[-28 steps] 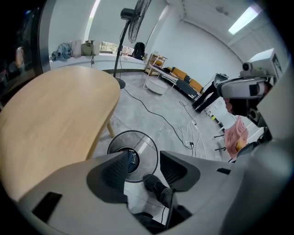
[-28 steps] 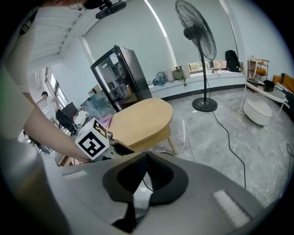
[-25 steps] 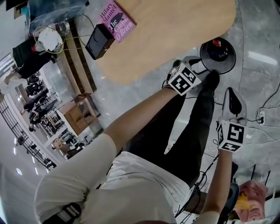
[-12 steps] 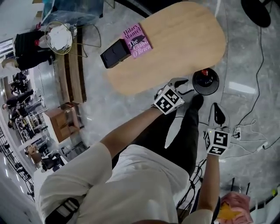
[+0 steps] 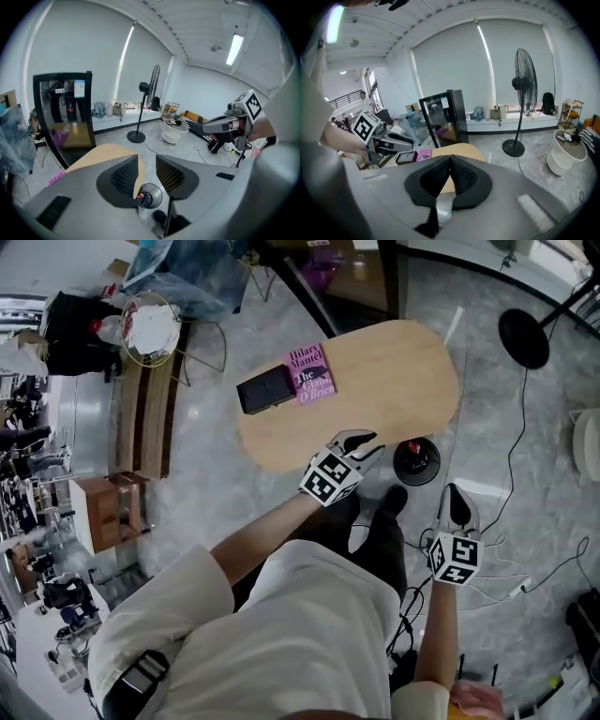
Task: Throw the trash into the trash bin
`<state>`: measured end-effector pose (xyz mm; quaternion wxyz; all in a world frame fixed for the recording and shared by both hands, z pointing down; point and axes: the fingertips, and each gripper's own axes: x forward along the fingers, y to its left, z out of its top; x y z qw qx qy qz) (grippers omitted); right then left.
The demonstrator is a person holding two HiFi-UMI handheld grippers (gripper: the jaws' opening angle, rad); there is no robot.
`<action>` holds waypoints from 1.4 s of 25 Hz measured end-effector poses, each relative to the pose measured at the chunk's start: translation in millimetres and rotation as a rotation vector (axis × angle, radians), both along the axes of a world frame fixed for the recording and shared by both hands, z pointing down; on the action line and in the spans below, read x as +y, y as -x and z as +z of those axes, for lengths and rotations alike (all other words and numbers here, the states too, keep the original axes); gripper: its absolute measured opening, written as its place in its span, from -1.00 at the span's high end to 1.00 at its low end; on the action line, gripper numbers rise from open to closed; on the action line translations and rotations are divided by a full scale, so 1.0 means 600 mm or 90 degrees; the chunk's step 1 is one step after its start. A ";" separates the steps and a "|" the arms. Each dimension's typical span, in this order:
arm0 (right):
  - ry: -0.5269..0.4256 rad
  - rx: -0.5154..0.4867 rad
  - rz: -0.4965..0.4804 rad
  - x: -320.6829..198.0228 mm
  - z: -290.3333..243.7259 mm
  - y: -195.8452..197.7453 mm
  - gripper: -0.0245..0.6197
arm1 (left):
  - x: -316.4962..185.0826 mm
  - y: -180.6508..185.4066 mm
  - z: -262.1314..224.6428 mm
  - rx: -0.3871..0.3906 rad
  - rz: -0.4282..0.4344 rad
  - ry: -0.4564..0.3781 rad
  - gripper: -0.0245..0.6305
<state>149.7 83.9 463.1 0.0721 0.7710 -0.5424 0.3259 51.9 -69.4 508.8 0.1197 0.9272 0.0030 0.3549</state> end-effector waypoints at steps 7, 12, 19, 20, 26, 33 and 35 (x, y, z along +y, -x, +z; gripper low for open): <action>-0.030 0.030 -0.025 -0.025 -0.131 0.010 0.89 | -0.044 0.034 -0.147 0.045 -0.042 -0.018 0.64; -0.077 0.063 -0.047 -0.056 -0.234 0.002 0.89 | -0.075 0.058 -0.246 0.084 -0.087 -0.029 0.76; -0.130 0.116 -0.055 -0.089 -0.352 -0.033 0.89 | -0.117 0.082 -0.363 0.148 -0.143 -0.050 0.84; -0.139 0.121 -0.056 -0.091 -0.368 -0.036 0.89 | -0.121 0.082 -0.379 0.158 -0.147 -0.054 0.86; -0.171 0.152 -0.065 -0.103 -0.446 -0.044 0.89 | -0.135 0.082 -0.471 0.223 -0.148 -0.079 0.91; -0.210 0.197 -0.076 -0.118 -0.506 -0.047 0.89 | -0.158 0.094 -0.527 0.267 -0.164 -0.087 0.91; -0.216 0.206 -0.081 -0.119 -0.514 -0.043 0.89 | -0.162 0.099 -0.531 0.271 -0.169 -0.088 0.91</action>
